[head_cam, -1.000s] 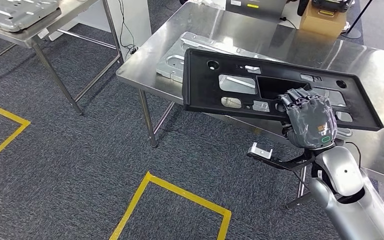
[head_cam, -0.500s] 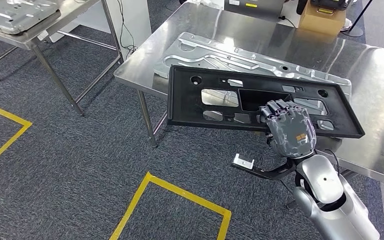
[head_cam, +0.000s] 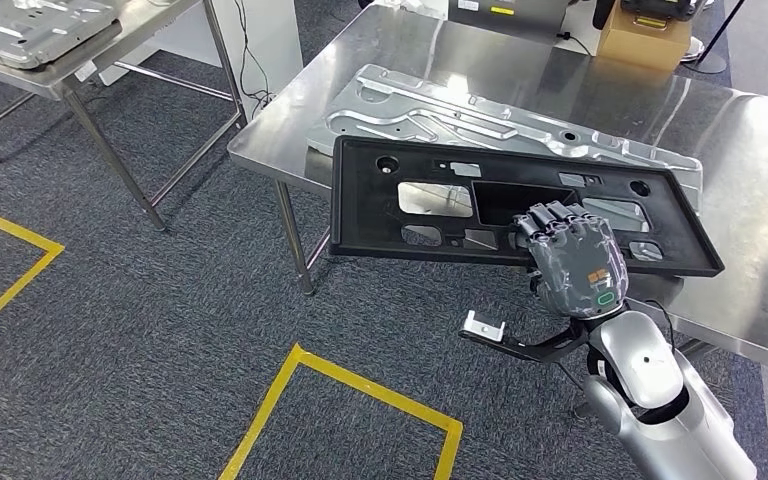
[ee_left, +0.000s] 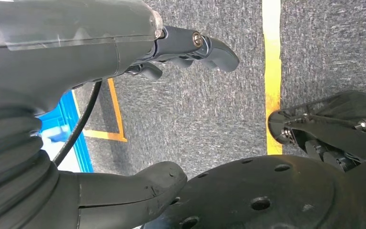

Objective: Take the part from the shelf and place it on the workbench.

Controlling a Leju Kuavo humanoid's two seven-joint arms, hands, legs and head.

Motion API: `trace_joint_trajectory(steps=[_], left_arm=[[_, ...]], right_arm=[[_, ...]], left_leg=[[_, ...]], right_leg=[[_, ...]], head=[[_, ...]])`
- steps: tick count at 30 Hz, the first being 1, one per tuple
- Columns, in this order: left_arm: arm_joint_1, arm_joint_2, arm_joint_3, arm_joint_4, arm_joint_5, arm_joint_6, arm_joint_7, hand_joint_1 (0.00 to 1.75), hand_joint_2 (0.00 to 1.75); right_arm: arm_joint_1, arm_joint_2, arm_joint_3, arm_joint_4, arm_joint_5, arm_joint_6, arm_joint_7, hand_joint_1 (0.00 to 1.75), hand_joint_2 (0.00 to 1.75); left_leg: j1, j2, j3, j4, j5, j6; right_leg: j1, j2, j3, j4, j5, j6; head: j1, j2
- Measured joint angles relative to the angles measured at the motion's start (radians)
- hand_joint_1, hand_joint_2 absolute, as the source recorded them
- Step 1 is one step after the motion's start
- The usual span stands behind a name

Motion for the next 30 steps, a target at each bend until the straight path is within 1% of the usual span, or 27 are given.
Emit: trace_joint_trajectory(steps=[9,12,15,17,18,19,20,21,22,23,24,25,26,27,28,29,30], left_arm=[[0.0,0.0,0.0,0.0,-0.007,-0.004,-0.008,0.0,1.75],[0.0,-0.001,0.0,0.0,-0.014,0.002,-0.007,0.0,1.75],[0.0,-0.002,0.0,0.0,-0.018,0.013,-0.005,0.0,1.75],[-0.001,-0.003,0.0,0.0,-0.018,0.012,-0.006,0.0,1.75],[-0.001,-0.005,0.0,0.0,-0.018,0.013,-0.007,0.0,1.75],[-0.001,-0.007,0.0,0.0,-0.017,0.016,-0.006,0.0,1.75],[-0.001,-0.009,0.0,0.0,-0.017,0.019,-0.005,0.0,1.75],[-0.001,-0.012,0.0,0.0,-0.016,0.023,-0.004,0.0,1.75],[-0.001,-0.014,0.0,0.0,-0.016,0.025,-0.002,0.0,1.75],[-0.001,-0.016,0.0,0.0,-0.016,0.027,-0.001,0.0,1.75],[-0.001,-0.017,0.0,0.0,-0.016,0.029,-0.001,0.0,1.75],[-0.001,-0.018,0.0,0.0,-0.016,0.03,0.0,0.0,1.75],[-0.001,-0.019,0.0,0.0,-0.016,0.032,0.001,0.0,1.75],[-0.001,-0.018,0.0,0.0,-0.017,0.033,0.002,0.0,1.75],[-0.001,-0.017,0.0,0.0,-0.017,0.034,0.002,0.0,1.75],[-0.002,-0.015,0.0,0.0,-0.017,0.035,0.003,0.0,1.75],[-0.002,-0.014,0.0,0.0,-0.017,0.036,0.003,0.0,1.75]], right_arm=[[-0.004,-0.002,-0.001,0.0,-0.013,0.006,-0.002,1.75,1.75],[-0.004,-0.02,-0.01,0.0,-0.041,0.005,-0.007,1.75,1.75],[0.0,-0.05,-0.033,0.0,-0.072,0.002,-0.023,1.75,1.75],[0.002,-0.064,-0.046,-0.001,-0.082,0.002,-0.032,1.75,1.75],[0.002,-0.071,-0.051,-0.002,-0.085,0.003,-0.036,1.75,1.75],[0.002,-0.077,-0.056,-0.003,-0.087,0.003,-0.039,1.75,1.75],[0.002,-0.083,-0.061,-0.003,-0.091,0.004,-0.041,1.75,1.75],[0.003,-0.089,-0.065,-0.003,-0.095,0.006,-0.043,1.75,1.75],[0.004,-0.094,-0.07,-0.003,-0.1,0.007,-0.044,1.75,1.75],[0.005,-0.099,-0.074,-0.003,-0.106,0.01,-0.045,1.75,1.75],[0.006,-0.103,-0.078,-0.003,-0.111,0.011,-0.046,1.75,1.75],[0.007,-0.108,-0.082,-0.003,-0.115,0.013,-0.048,1.75,1.75],[0.007,-0.113,-0.087,-0.003,-0.119,0.014,-0.05,1.75,1.75],[0.007,-0.117,-0.093,-0.002,-0.122,0.014,-0.053,1.75,1.75],[0.007,-0.12,-0.099,-0.002,-0.125,0.014,-0.055,1.75,1.75],[0.008,-0.123,-0.104,-0.002,-0.127,0.015,-0.056,1.75,1.75],[0.01,-0.125,-0.109,-0.002,-0.129,0.015,-0.056,1.75,1.75]], left_leg=[[0.0,0.0,0.0,0.0,0.0,0.0],[0.0,0.0,0.0,0.001,0.0,0.0],[-0.005,0.0,0.0,0.003,-0.002,0.008],[0.0,0.005,0.008,-0.013,0.004,0.016],[0.004,0.009,0.015,-0.024,0.008,0.02],[0.008,0.013,0.023,-0.035,0.013,0.023],[0.011,0.017,0.028,-0.04,0.014,0.025],[0.012,0.02,0.03,-0.042,0.014,0.025],[0.014,0.022,0.031,-0.042,0.013,0.024],[0.017,0.023,0.033,-0.041,0.01,0.021],[0.021,0.024,0.035,-0.04,0.006,0.016],[0.026,0.025,0.039,-0.036,0.001,0.008],[0.031,0.026,0.042,-0.031,-0.006,-0.001],[0.033,0.026,0.044,-0.025,-0.014,-0.012],[0.033,0.026,0.045,-0.02,-0.02,-0.022],[0.031,0.025,0.045,-0.017,-0.025,-0.03],[0.03,0.025,0.047,-0.019,-0.026,-0.036]], right_leg=[[0.0,0.0,0.0,0.0,0.0,0.0],[0.0,0.0,0.0,-0.001,0.0,0.0],[-0.006,0.002,0.001,-0.006,0.003,0.007],[-0.005,0.002,0.004,-0.007,0.002,0.014],[-0.004,-0.003,-0.001,0.005,-0.008,0.016],[-0.005,-0.01,-0.015,0.037,-0.027,0.019],[-0.009,-0.019,-0.04,0.088,-0.053,0.023],[-0.013,-0.025,-0.073,0.149,-0.081,0.029],[-0.019,-0.027,-0.106,0.206,-0.099,0.035],[-0.026,-0.029,-0.127,0.238,-0.101,0.042],[-0.033,-0.032,-0.129,0.232,-0.081,0.05],[-0.039,-0.035,-0.112,0.19,-0.046,0.057],[-0.046,-0.041,-0.082,0.124,-0.01,0.067],[-0.048,-0.045,-0.054,0.065,0.014,0.073],[-0.048,-0.046,-0.035,0.026,0.025,0.07],[-0.046,-0.045,-0.028,0.01,0.023,0.064],[-0.041,-0.04,-0.029,0.012,0.016,0.053]], head=[[0.0,0.0],[0.0,0.0],[0.0,0.0],[0.0,0.0],[0.0,0.0],[0.0,0.0],[0.0,0.0],[0.001,0.0],[0.001,0.0],[0.001,0.0],[0.0,0.0],[0.0,0.0],[0.001,0.0],[0.002,0.0],[0.002,0.0],[0.001,0.0],[0.001,0.0]])
